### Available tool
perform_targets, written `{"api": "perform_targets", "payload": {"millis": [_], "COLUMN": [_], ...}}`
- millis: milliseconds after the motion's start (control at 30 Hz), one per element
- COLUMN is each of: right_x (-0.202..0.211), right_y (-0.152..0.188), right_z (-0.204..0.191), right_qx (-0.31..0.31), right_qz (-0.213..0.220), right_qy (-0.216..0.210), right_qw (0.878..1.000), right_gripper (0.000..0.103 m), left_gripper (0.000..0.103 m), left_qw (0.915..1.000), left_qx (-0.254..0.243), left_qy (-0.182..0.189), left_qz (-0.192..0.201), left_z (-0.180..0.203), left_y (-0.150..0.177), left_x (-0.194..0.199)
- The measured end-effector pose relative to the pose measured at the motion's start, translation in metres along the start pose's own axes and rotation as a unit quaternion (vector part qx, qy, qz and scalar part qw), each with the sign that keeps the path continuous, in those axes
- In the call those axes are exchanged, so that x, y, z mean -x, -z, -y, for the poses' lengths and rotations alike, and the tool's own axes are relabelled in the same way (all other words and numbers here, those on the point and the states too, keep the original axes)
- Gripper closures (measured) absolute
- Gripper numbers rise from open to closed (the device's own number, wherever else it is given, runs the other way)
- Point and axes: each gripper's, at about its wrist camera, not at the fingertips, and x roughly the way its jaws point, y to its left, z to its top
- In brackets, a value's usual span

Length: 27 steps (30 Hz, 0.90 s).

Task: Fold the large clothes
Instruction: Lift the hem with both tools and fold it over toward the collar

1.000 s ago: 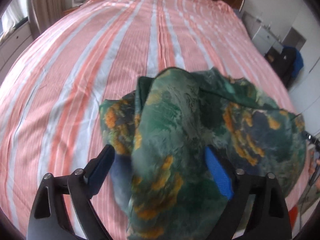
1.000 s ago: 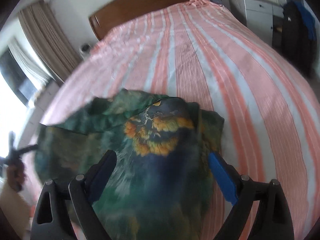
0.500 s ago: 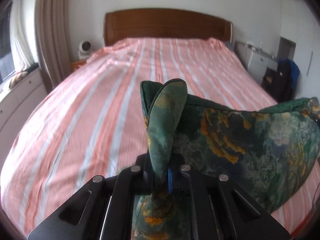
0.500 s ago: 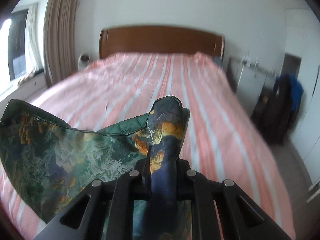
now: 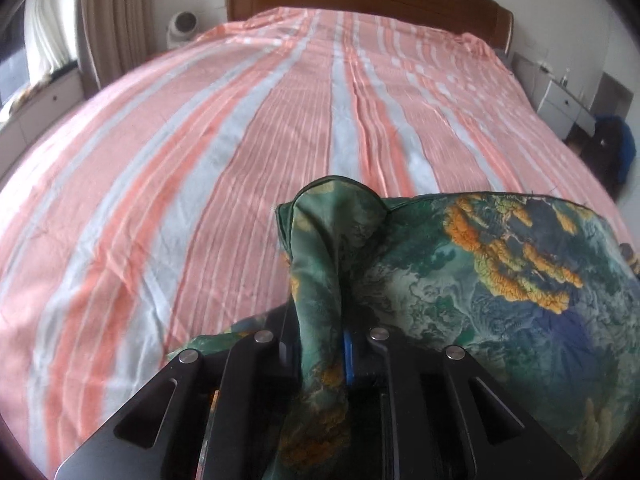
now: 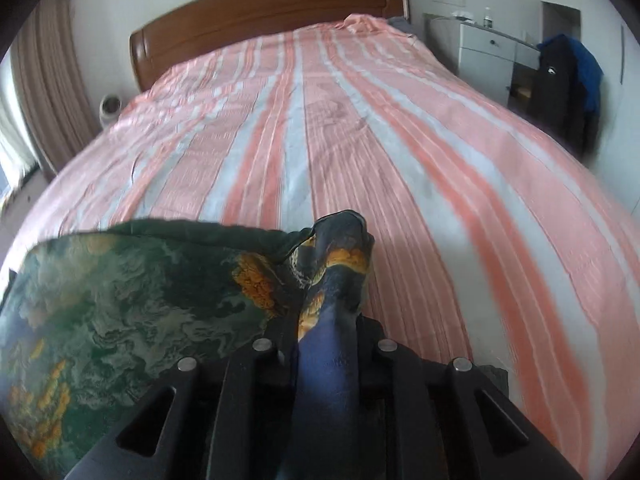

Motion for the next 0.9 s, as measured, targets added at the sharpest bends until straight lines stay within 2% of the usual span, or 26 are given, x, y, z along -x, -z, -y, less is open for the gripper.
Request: {"api": "perform_targets", "payload": {"millis": [233, 433, 667, 900], "right_x": [-0.002, 0.0, -0.005, -0.006], "right_y": [0.0, 0.002, 0.002, 0.003], "right_z": [0.007, 0.008, 0.018, 0.018], "right_qx": [-0.013, -0.022, -0.047, -0.048], "right_qz": [-0.002, 0.003, -0.003, -0.003], "right_qy": [-0.001, -0.006, -0.025, -0.023], "right_qw": [1.0, 1.0, 0.999, 0.999], "right_gripper": [0.078, 0.075, 0.068, 0.064], "left_gripper": [0.082, 0.081, 0.081, 0.081], "left_qw": [0.9986, 0.9995, 0.9995, 0.9995], "left_qx": [0.036, 0.024, 0.023, 0.023], "left_qy": [0.039, 0.022, 0.021, 0.021], "left_qz": [-0.001, -0.001, -0.002, -0.001], "left_z": [-0.017, -0.007, -0.007, -0.007], "left_y": [0.005, 0.003, 0.003, 0.003], "left_x": [-0.001, 0.0, 0.0, 0.0]}}
